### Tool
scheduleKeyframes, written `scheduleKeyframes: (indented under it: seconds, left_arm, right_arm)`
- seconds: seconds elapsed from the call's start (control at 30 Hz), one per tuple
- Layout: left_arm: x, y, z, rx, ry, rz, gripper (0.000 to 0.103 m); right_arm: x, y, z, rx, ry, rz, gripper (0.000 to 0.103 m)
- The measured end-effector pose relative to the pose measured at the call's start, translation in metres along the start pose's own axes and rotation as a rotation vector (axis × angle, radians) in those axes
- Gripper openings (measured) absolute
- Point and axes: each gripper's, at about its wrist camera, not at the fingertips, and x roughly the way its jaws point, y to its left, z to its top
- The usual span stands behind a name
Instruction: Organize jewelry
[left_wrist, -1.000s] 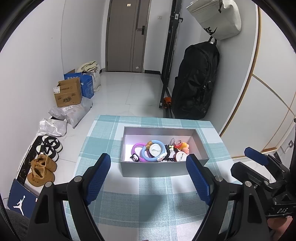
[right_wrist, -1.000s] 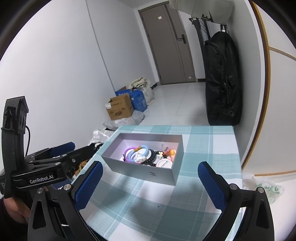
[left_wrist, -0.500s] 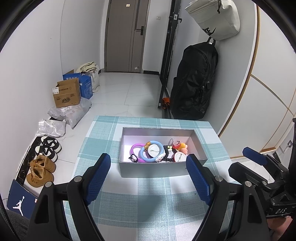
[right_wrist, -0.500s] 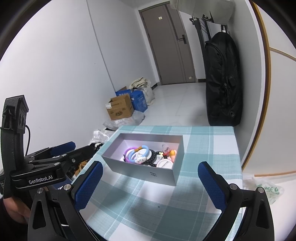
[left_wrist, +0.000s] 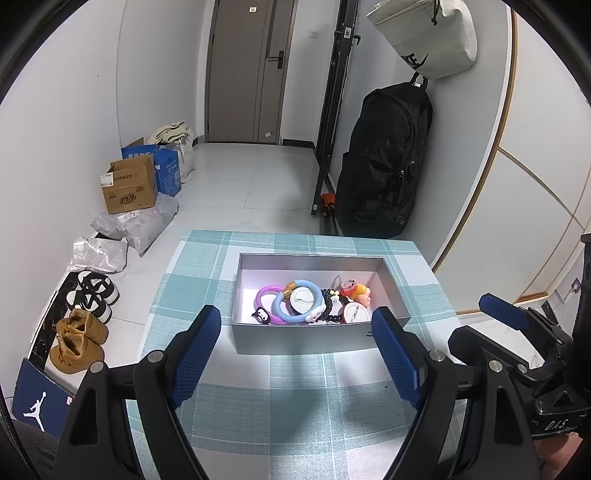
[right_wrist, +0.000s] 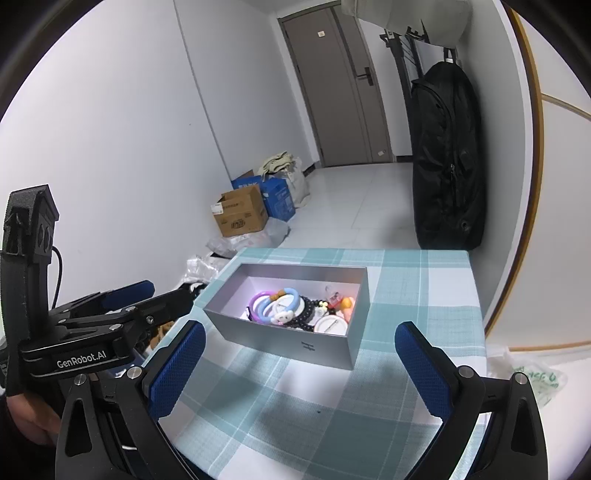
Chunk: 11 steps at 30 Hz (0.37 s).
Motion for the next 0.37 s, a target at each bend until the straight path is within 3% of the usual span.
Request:
scheduleKeyframes:
  seconds: [0.37]
  left_arm:
    - [0.010,0.004,-0.003,-0.003,0.011,-0.019,0.080]
  right_arm:
    - [0.005,0.000,0.000,-0.002,0.025,0.000,0.103]
